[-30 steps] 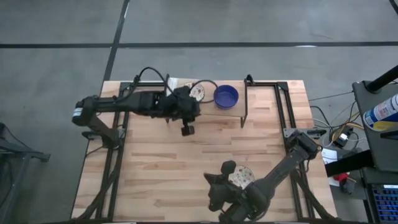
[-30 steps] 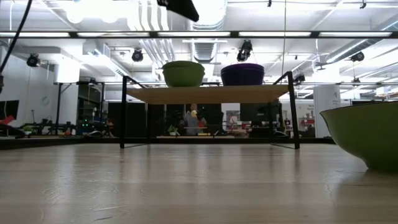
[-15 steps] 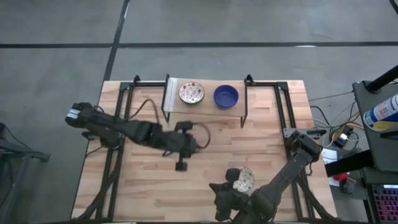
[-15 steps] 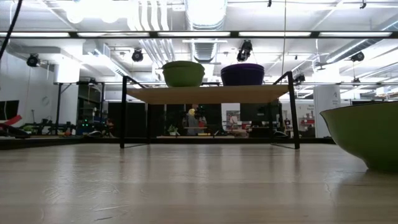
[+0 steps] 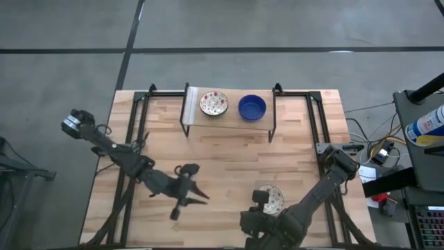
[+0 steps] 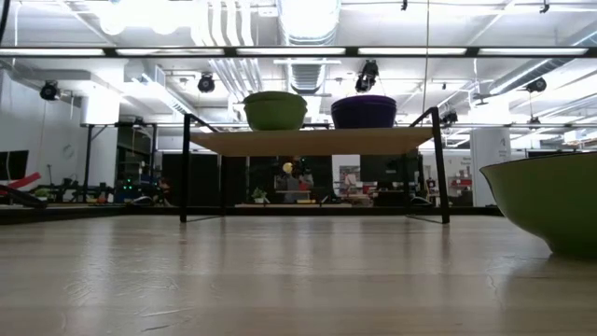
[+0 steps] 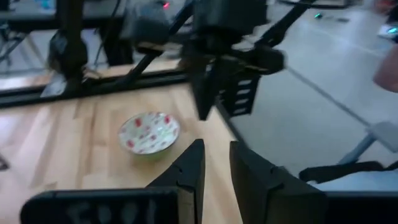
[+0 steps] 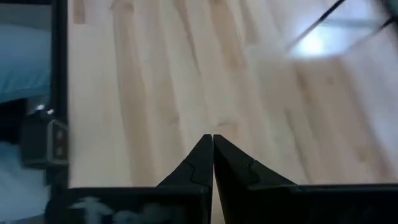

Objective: Pick & Place Mini bowls
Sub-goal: Stack the red patterned bowl on the red patterned bowl on the shelf

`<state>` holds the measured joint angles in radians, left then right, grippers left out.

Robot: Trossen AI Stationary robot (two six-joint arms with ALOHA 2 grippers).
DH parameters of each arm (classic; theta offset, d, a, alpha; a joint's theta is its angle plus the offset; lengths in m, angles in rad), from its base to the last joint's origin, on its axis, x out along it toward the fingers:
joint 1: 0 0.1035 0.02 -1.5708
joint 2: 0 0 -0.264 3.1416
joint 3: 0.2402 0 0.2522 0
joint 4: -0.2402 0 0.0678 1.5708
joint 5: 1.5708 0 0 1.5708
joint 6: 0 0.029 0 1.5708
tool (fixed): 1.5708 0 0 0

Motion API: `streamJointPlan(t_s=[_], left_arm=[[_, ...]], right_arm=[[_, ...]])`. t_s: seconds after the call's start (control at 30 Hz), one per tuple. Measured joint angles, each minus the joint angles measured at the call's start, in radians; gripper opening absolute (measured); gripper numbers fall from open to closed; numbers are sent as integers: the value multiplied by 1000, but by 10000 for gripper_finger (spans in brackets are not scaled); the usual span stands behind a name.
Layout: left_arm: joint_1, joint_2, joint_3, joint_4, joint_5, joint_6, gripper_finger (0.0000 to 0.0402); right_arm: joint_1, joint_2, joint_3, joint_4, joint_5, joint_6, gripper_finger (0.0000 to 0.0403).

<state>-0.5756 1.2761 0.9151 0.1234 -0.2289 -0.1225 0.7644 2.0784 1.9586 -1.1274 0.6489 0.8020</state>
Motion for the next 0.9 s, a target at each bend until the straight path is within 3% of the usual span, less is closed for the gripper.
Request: streamJointPlan(t_s=[0.13,0.37,0.6,0.9], left_arm=[[-38,-36,-65,86,1,12,71],[-74,-69,-149,128,0,-19,71],[-76,-71,-201,173,0,-87,71],[-79,-71,-205,180,0,-87,71]], right_arm=[[0,-2,0,-44,-62,72,23],[7,3,-24,-284,-195,298,79],[28,6,-102,-230,-292,303,105],[37,7,-223,-216,-360,348,102]])
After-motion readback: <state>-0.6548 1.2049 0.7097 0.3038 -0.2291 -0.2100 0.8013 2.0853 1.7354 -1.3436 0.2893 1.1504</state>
